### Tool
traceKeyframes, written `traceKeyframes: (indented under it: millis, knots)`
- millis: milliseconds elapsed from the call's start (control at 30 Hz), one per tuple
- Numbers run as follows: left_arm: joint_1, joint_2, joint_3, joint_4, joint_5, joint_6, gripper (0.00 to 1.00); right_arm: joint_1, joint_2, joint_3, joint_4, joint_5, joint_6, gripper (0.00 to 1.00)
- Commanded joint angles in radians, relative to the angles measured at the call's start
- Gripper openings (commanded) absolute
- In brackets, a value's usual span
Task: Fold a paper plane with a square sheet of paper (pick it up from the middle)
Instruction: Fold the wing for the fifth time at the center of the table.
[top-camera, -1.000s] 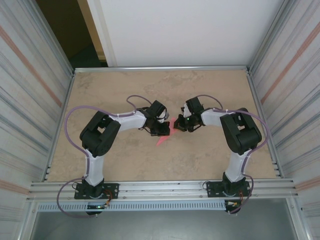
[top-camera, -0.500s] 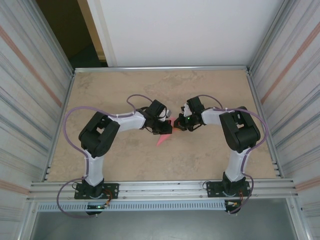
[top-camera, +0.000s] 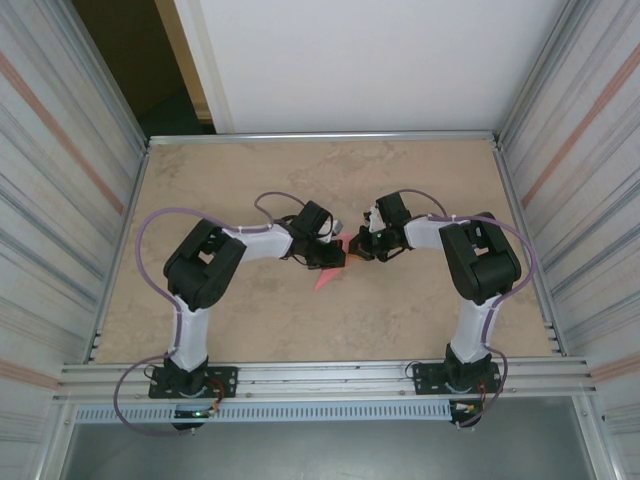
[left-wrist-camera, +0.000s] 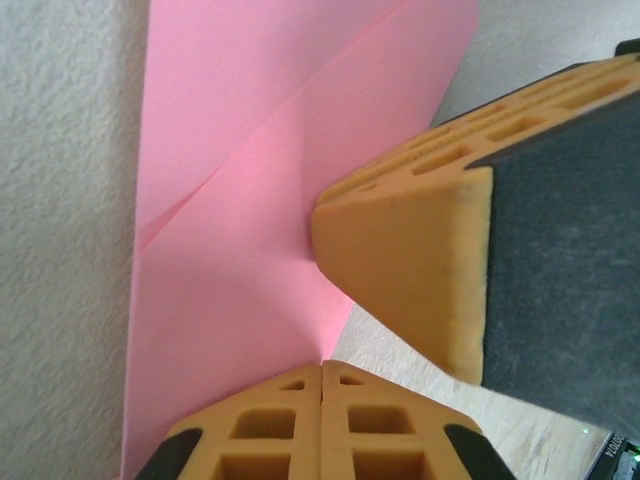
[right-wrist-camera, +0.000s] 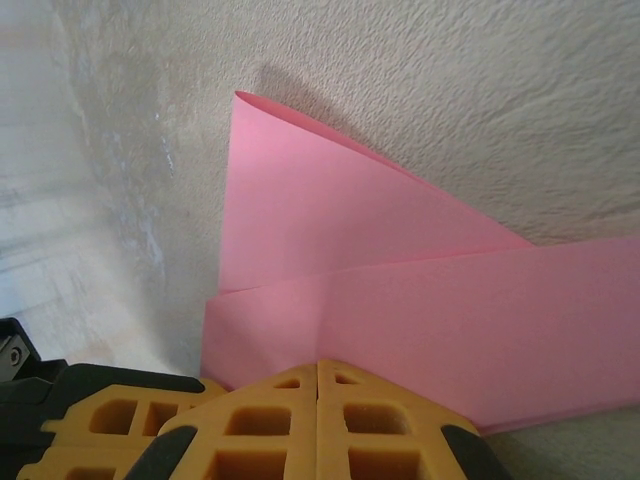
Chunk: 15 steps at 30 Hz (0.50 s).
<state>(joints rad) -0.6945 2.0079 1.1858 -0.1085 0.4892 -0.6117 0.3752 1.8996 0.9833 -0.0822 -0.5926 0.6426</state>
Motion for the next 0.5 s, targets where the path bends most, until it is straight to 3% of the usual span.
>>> traceKeyframes:
  millis: [0, 267, 467]
  knots:
    - [0.010, -0.065, -0.089, -0.032, 0.019, -0.013, 0.05, -0.029, 0.048, -0.027, -0.042, 0.061, -0.032, 0.01]
    - [0.015, -0.289, -0.326, -0.029, 0.023, -0.016, 0.11, -0.039, 0.058, 0.000, -0.070, 0.046, -0.074, 0.01]
    - [0.036, -0.440, -0.346, -0.069, -0.003, 0.000, 0.15, -0.012, -0.003, 0.076, -0.152, 0.003, -0.131, 0.06]
